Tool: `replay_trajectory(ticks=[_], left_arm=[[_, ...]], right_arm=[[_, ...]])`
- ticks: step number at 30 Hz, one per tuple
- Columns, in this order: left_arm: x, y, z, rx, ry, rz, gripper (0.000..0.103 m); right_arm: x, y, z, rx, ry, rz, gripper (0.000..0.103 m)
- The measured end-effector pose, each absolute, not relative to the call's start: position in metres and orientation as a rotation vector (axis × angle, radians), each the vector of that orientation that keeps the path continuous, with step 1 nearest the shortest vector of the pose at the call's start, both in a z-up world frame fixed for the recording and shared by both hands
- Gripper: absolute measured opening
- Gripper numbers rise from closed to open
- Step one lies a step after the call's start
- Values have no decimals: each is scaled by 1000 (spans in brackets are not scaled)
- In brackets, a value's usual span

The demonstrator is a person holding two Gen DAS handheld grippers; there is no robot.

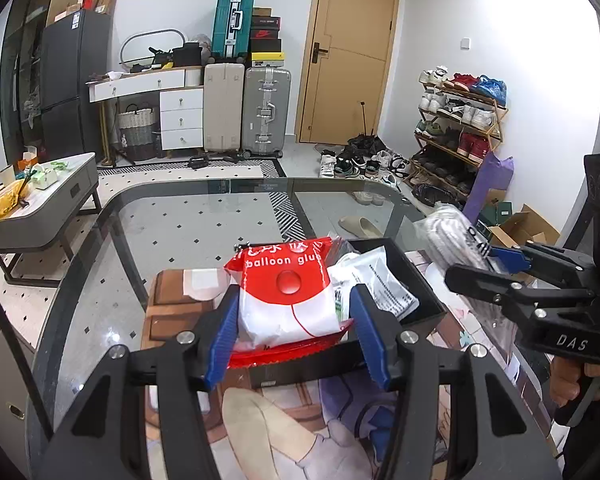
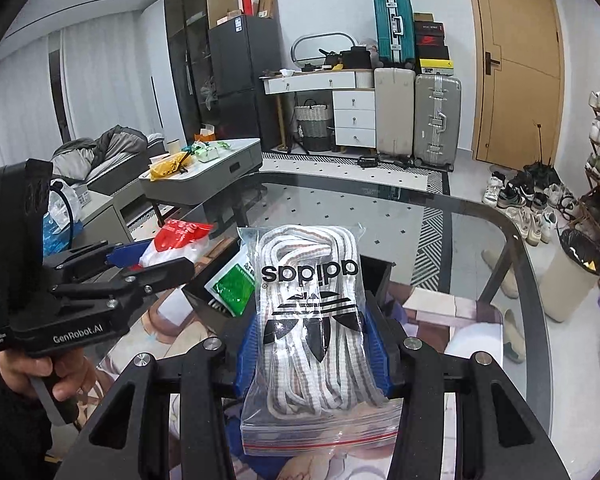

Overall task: Organize soft objects
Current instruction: 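Lift the glue bag and lace bag and carry both over the box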

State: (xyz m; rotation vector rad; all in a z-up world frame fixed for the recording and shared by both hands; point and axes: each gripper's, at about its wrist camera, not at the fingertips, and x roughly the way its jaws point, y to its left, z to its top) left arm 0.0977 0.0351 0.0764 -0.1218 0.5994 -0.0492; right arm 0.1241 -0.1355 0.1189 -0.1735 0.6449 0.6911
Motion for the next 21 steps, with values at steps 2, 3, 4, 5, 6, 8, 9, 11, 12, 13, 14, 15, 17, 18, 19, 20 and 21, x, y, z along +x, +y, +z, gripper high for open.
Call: replay_trajectory(ticks=[2,3,4,5,6,8,9,11,12,13,14,15,17,18,19,20,21], left_arm=[[101,34,77,-118,599,-51,54],[103,34,77,-116,598,-50,54],[105,34,77,-113,597,-50,54],[106,34,77,-111,597,-51,54],[107,34,76,-108,598,-50,54],[111,35,76,-105,599,-48,54],[113,36,75,-106,600,-47,54],[115,34,75,-107,601,-44,54],[116,34,74,-106,603,-42,54],[118,35,72,-106,604,-39,54],[120,37,71,-107,605,-40,54],[121,37,70,-107,606,-39,54],[125,37,68,-103,611,-35,54],[127,37,67,-102,614,-35,54],[129,37,66,-102,618,-36,54],[131,38,65,-102,619,-37,54],[132,36,65,-100,620,-37,54]], right_arm=[[127,-132,120,-181,646,692,47],[130,-130,120,-183,646,693,47],[131,-129,121,-185,644,692,47],[133,-128,121,-187,644,692,47],[135,-128,121,-186,644,692,47],[138,-127,119,-190,648,692,47],[140,-126,119,-193,649,691,47],[144,-123,118,-197,649,692,47],[145,-120,118,-200,650,693,47],[148,-118,117,-206,652,693,47],[148,-118,116,-210,652,692,47],[151,-117,115,-213,656,694,47],[155,-112,115,-224,659,694,47],[157,-109,114,-230,661,696,47],[158,-107,113,-235,663,701,47],[161,-106,112,-240,667,701,47],[164,-104,110,-247,673,702,47]])
